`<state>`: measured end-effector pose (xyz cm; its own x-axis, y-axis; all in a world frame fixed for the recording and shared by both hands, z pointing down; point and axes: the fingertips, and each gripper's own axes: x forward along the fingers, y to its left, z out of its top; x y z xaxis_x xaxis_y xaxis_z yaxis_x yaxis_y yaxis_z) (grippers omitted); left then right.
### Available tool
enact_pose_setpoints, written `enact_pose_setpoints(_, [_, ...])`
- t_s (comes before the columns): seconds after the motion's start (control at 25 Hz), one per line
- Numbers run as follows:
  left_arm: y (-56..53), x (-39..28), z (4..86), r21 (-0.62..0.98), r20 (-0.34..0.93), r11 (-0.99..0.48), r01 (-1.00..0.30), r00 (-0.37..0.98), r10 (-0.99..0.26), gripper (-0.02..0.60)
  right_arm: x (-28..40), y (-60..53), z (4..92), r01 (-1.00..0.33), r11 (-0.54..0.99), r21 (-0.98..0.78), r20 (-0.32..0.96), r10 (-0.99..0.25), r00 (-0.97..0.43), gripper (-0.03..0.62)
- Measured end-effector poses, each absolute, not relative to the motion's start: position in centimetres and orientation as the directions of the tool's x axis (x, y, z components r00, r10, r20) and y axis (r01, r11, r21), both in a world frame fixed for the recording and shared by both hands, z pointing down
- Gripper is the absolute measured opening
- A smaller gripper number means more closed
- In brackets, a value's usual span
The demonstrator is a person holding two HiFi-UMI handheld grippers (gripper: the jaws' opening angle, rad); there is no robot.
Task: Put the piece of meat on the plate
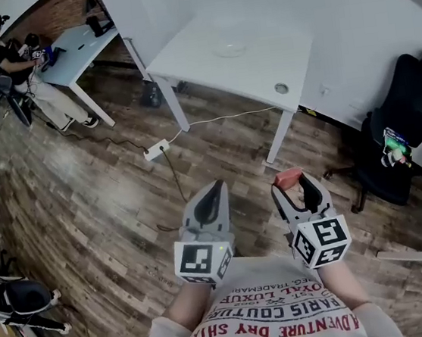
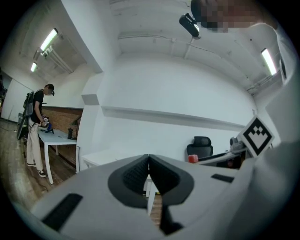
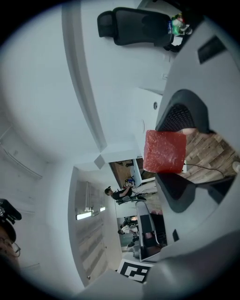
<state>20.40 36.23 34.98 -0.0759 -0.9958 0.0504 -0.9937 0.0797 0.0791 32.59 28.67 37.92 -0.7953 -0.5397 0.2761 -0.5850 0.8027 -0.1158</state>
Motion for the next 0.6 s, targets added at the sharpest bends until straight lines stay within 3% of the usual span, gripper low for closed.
enact_pose_setpoints(0.6, [30.4,-1.8,34.8,0.108,0.074,0.057,-0.993,-0.049,-0.996,0.006,11.8,23.1,36.5,-0.642,0.759,-0.107,0.278,-0.597,-0.752,0.279])
